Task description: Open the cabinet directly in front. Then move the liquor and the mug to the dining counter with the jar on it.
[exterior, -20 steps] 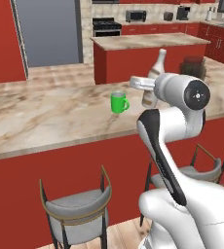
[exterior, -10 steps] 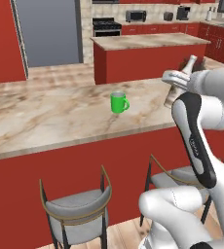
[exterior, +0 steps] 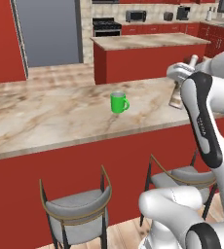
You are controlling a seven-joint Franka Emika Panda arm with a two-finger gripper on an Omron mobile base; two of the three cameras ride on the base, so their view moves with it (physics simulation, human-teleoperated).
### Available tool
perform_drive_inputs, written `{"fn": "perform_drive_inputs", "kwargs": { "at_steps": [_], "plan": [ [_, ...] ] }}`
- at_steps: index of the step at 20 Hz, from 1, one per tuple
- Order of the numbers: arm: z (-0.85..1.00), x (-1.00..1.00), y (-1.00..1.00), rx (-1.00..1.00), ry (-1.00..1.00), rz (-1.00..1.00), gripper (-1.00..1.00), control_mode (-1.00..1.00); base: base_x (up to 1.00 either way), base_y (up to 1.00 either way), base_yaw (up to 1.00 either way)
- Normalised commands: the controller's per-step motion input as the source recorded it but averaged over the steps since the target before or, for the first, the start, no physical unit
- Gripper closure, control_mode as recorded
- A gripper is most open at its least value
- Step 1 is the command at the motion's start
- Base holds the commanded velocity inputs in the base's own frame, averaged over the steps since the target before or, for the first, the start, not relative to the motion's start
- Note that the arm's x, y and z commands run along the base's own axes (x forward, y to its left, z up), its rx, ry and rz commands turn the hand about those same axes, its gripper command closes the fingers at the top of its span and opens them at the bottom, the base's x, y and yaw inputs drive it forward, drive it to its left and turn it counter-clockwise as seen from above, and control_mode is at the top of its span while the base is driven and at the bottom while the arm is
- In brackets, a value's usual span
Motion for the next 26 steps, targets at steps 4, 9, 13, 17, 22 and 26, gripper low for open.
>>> {"fn": "perform_drive_inputs", "kwargs": {
  "at_steps": [4,9,13,17,22,26],
  "plan": [
    [-0.26,0.04,0.19,-0.08,0.23,0.0,1.0,-1.0,0.0,0.0,0.0],
    [-0.28,0.0,0.04,-0.1,0.02,0.02,1.0,-1.0,0.0,0.0,0.0],
    [-0.1,0.09,0.0,-0.12,-0.06,0.02,1.0,-1.0,0.0,0.0,0.0],
    [0.0,0.52,0.0,-0.08,-0.16,0.0,1.0,-1.0,0.0,0.0,0.0],
    [-0.02,0.75,0.0,-0.09,-0.16,0.0,1.0,-1.0,0.0,0.0,0.0],
    [-0.07,0.69,0.0,-0.02,-0.02,0.01,1.0,-1.0,0.0,0.0,0.0]
  ]
}}
